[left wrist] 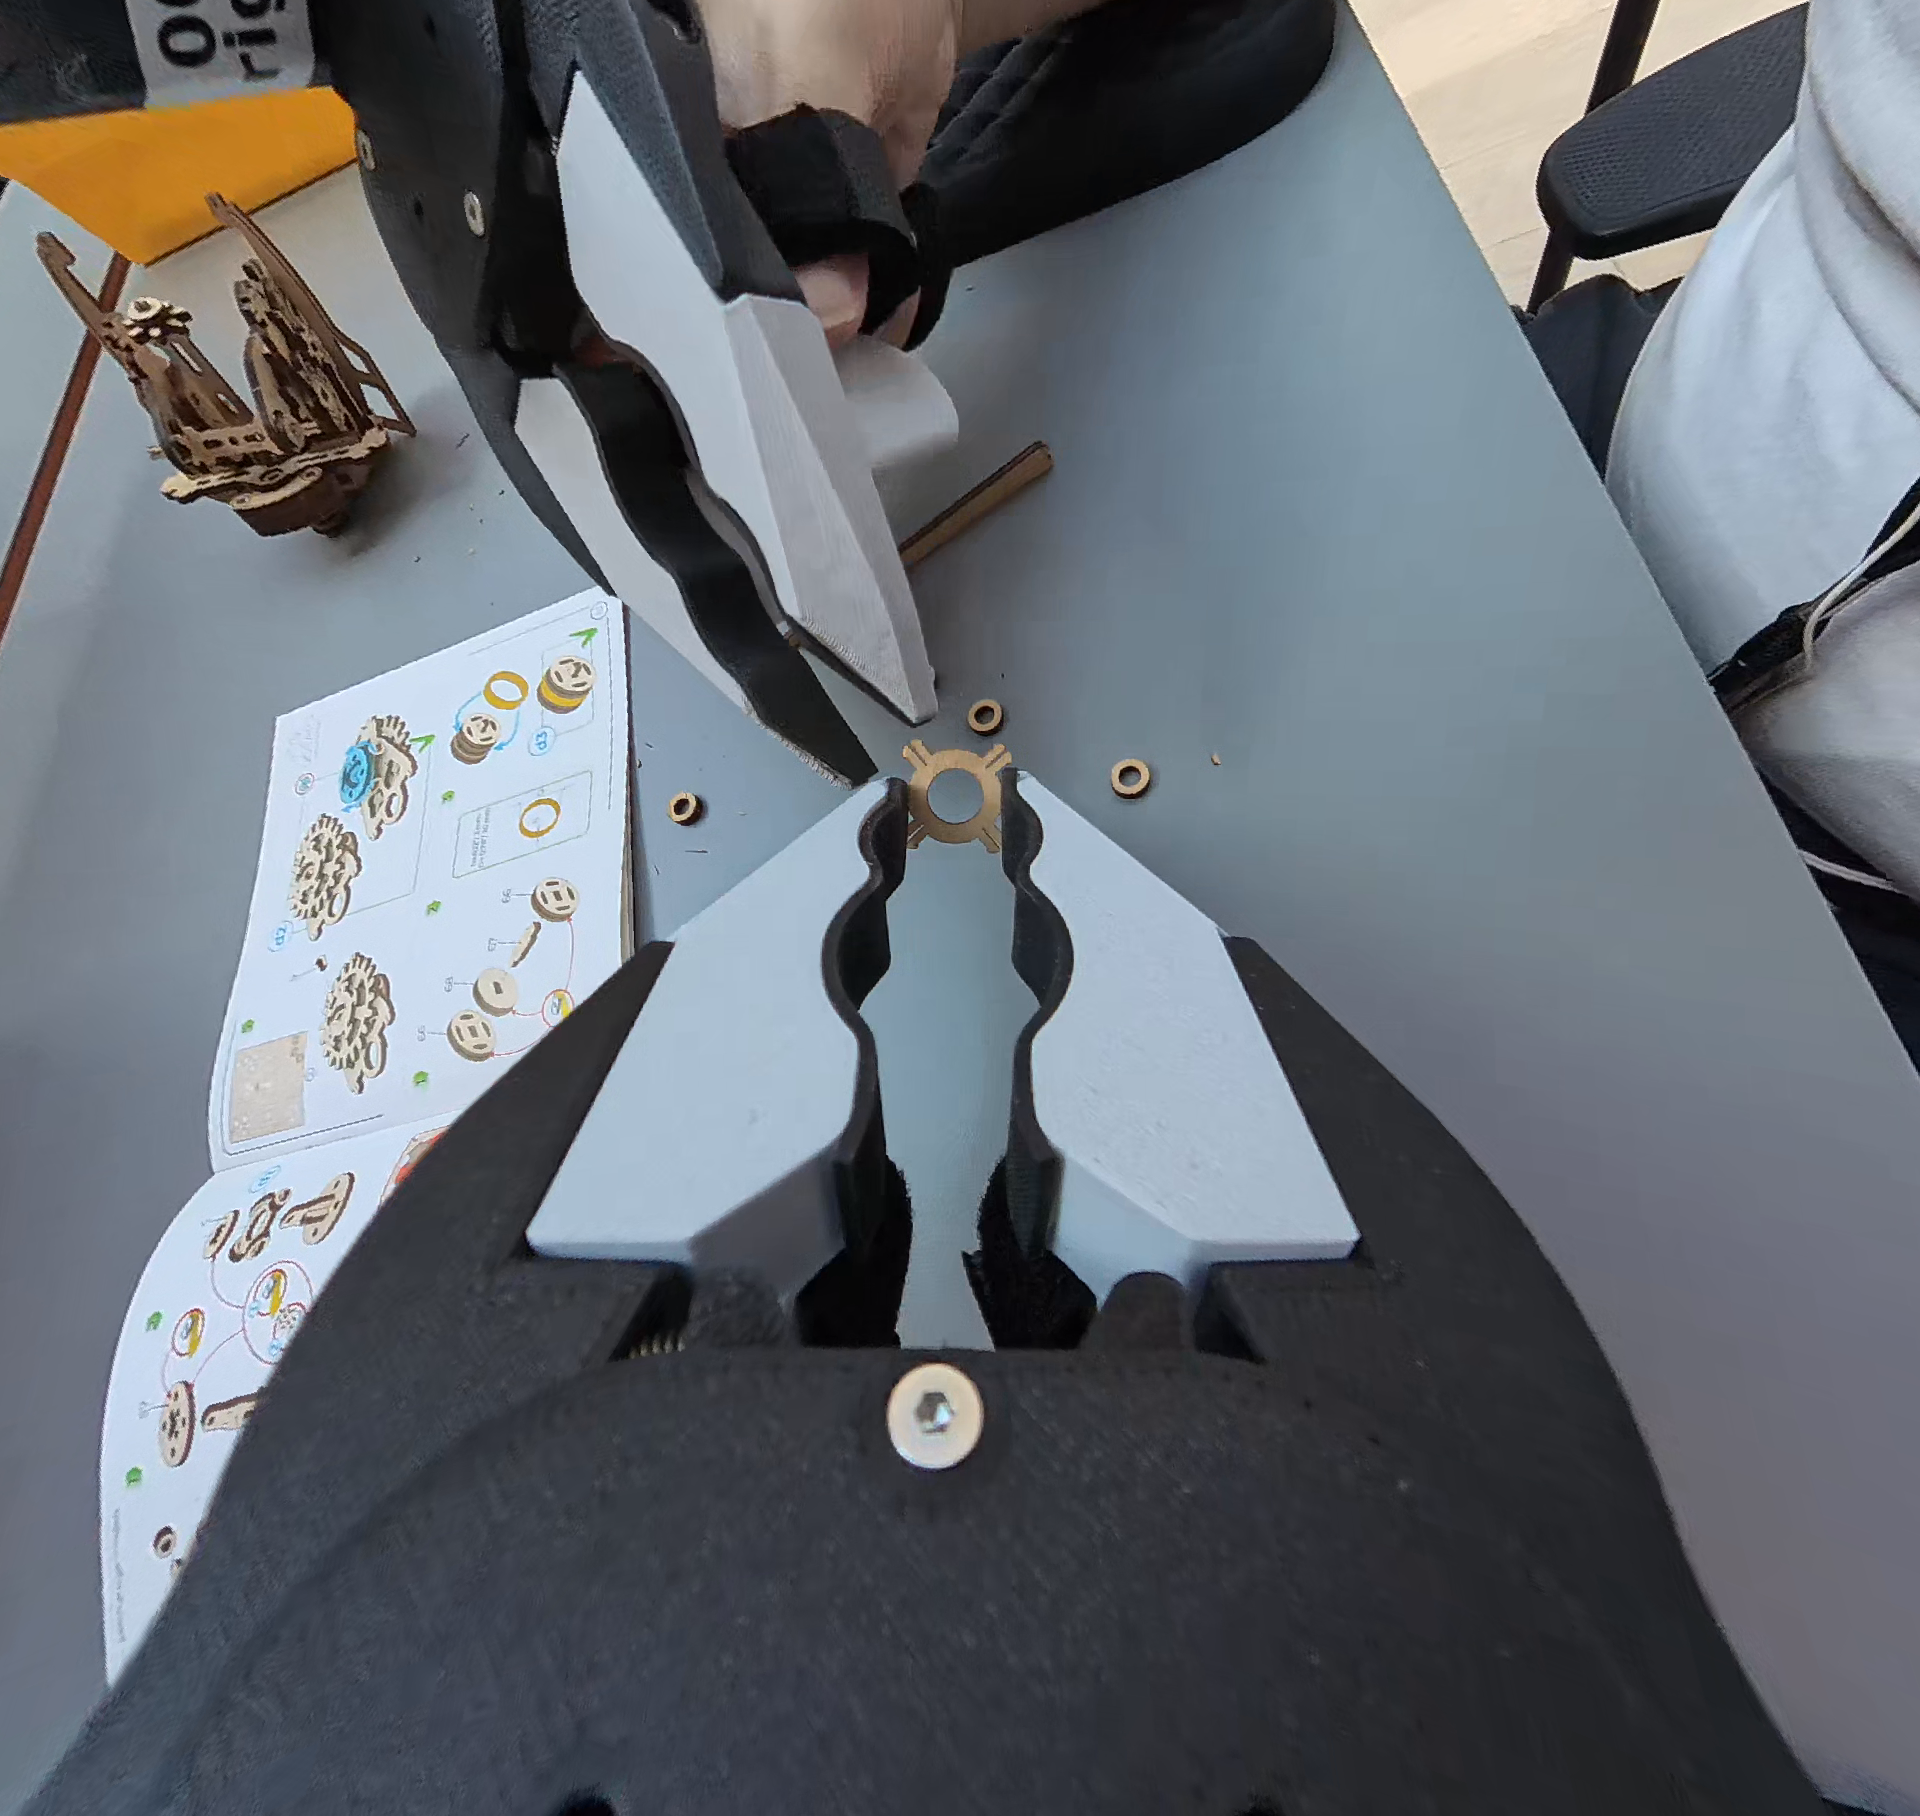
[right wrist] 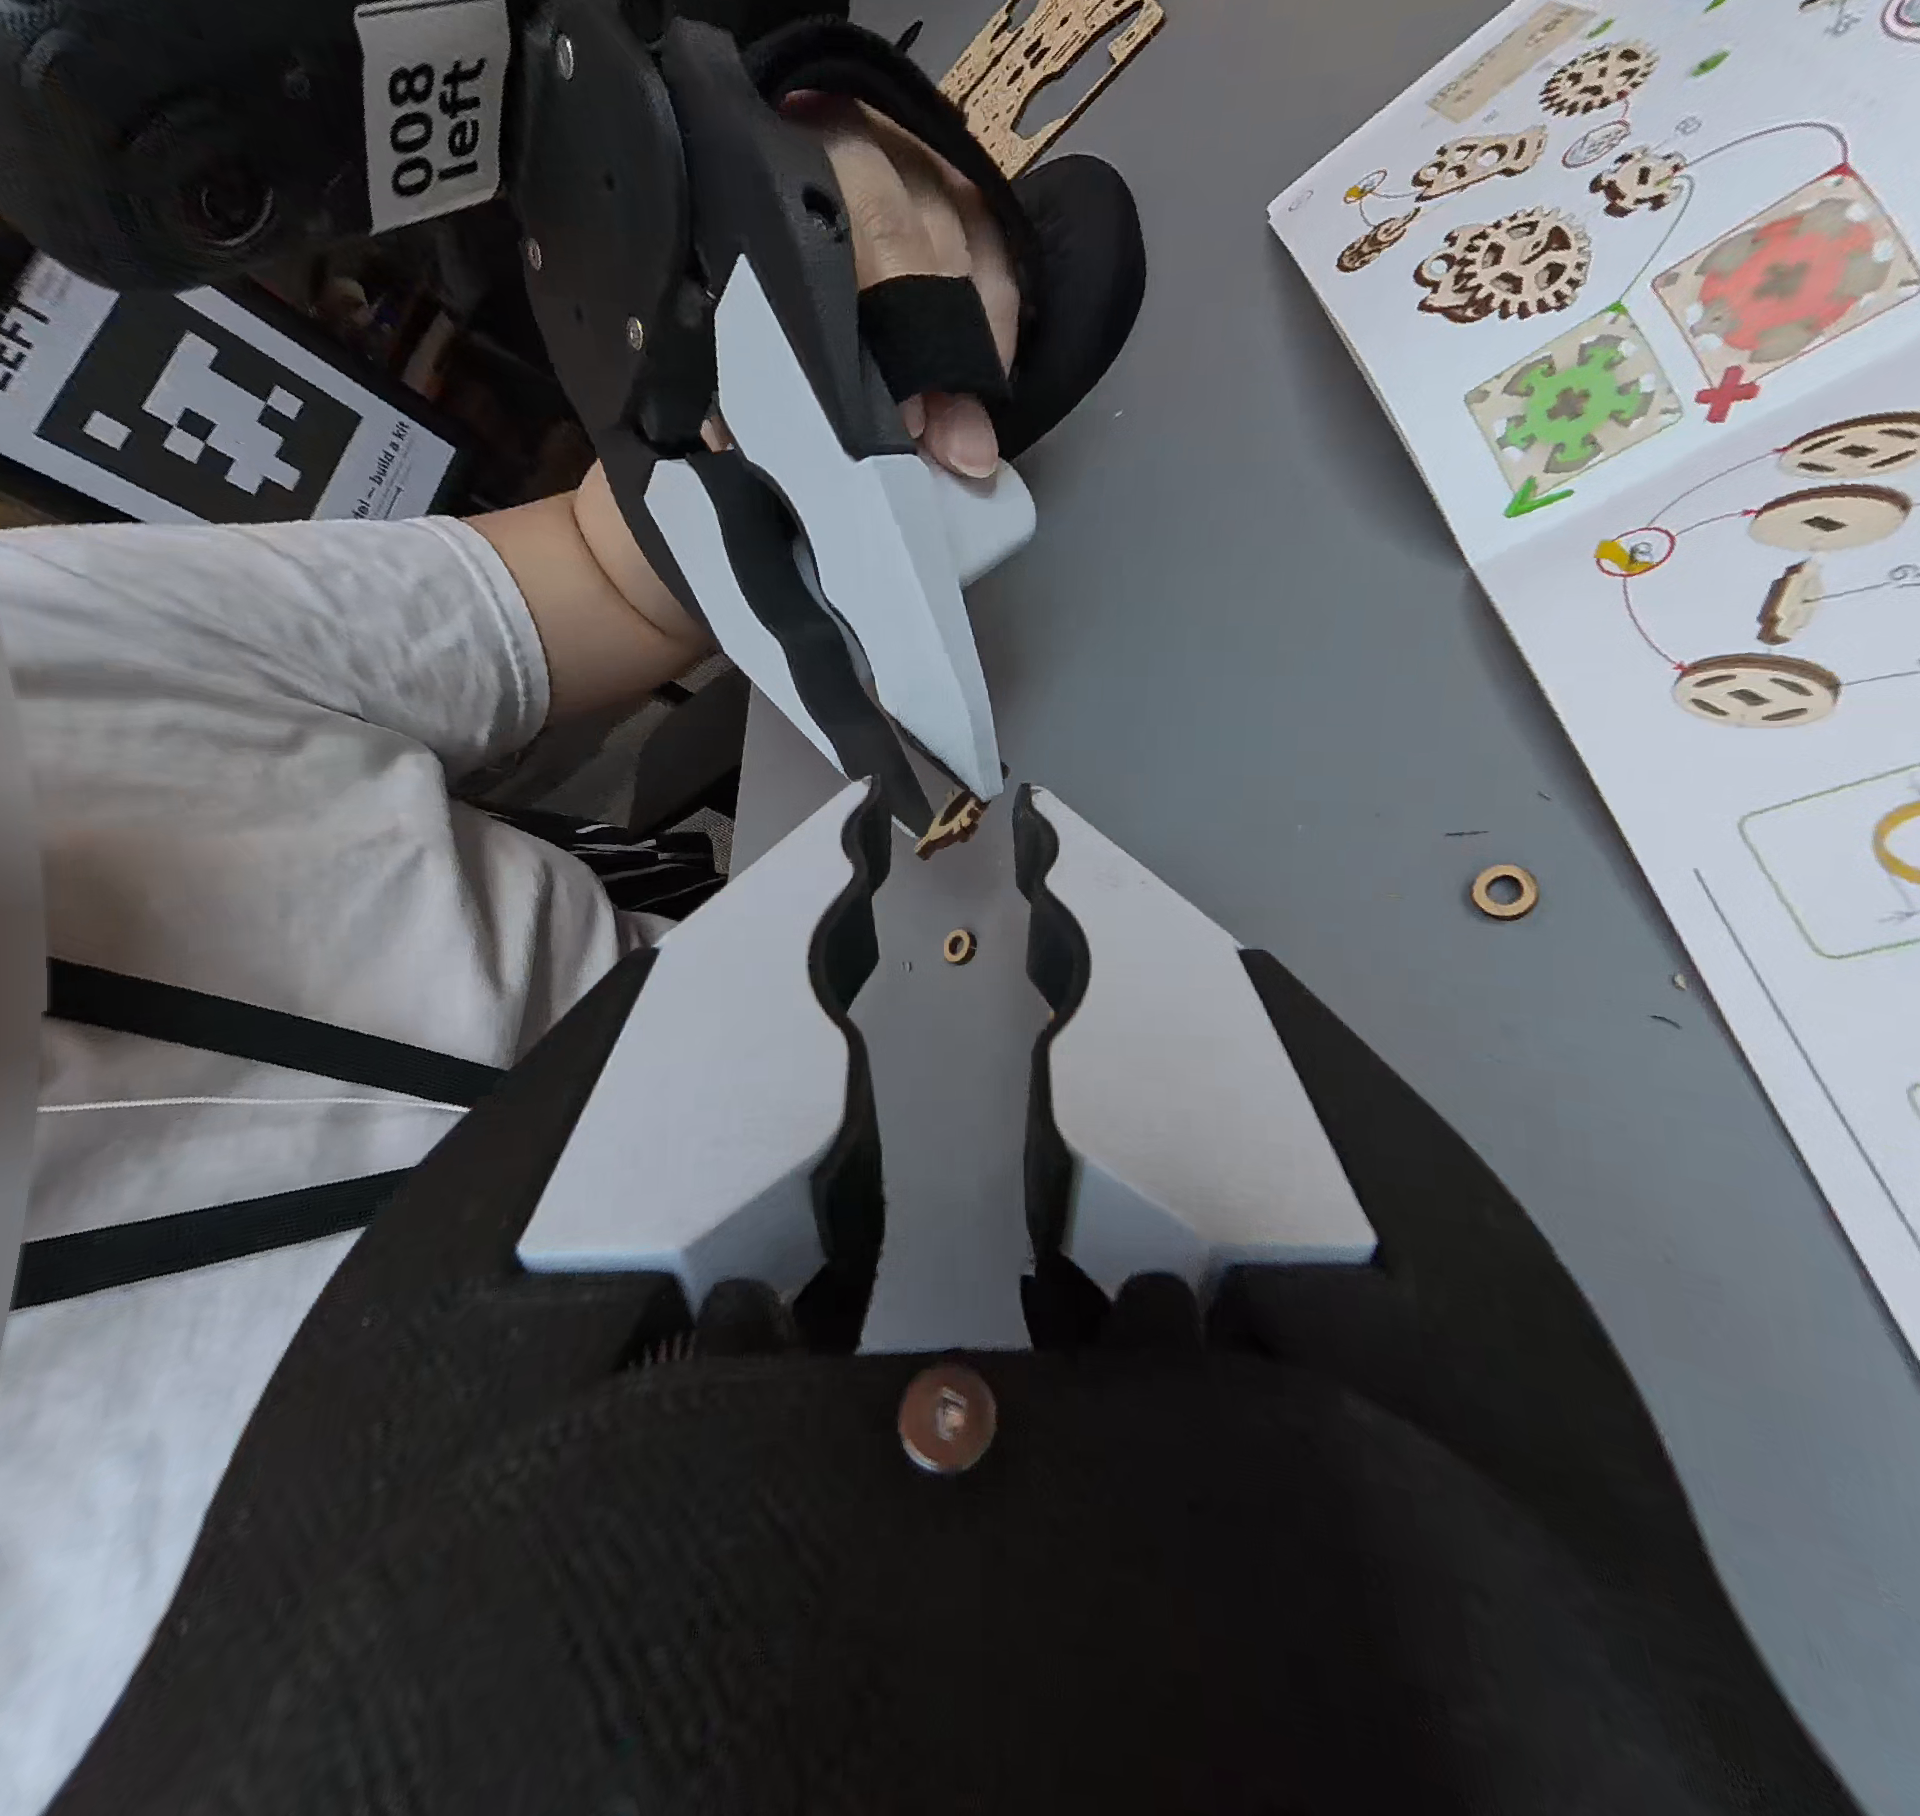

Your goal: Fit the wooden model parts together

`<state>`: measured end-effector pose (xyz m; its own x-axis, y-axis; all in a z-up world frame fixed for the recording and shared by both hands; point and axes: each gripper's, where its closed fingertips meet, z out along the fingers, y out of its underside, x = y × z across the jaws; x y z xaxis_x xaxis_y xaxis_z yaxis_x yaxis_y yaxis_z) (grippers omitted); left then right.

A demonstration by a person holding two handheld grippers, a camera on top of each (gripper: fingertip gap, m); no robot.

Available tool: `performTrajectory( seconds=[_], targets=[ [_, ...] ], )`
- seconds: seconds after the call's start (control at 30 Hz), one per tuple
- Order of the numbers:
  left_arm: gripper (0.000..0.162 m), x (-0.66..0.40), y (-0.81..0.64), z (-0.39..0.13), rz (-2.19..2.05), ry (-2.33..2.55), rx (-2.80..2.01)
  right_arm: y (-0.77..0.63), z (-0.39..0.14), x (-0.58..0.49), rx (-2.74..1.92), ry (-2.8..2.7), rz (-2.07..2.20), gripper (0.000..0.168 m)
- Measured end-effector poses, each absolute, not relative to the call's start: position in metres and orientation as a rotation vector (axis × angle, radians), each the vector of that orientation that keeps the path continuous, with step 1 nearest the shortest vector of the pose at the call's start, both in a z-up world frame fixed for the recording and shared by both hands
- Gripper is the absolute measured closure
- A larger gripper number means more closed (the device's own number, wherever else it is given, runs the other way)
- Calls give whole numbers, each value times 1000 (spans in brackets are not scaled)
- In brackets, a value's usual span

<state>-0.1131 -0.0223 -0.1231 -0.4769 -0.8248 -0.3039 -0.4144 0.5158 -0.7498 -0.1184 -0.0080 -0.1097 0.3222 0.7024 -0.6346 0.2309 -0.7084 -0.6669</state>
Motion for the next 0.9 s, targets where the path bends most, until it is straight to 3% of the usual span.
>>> performTrajectory(
  seconds=[0.13, 0.2, 0.4, 0.5, 0.57, 0.73, 0.9],
  targets=[
    [146, -111, -24, -130, -741, 2119, -994, -12, -120, -121, -2229, -788, 1359, 151],
    [146, -111, -27, -130, -755, 2121, -992, -13, -127, -120, -2272, -798, 1311, 165],
    [146, -107, -22, -119, -716, 2041, -971, -16, -123, -119, -2269, -762, 1394, 160],
    [152, -106, -23, -109, -750, 1976, -968, -20, -113, -119, -2216, -803, 1433, 167],
    [152, -105, -19, -91, -851, 1843, -1014, -16, -97, -116, -2132, -787, 1452, 168],
    [133, -119, -8, -61, -1287, 1584, -1240, -10, -68, -105, -1944, -814, 1416, 168],
    [143, -119, -15, -60, -1491, 1518, -1337, -13, -62, -109, -1892, -865, 1384, 168]
  ],
)
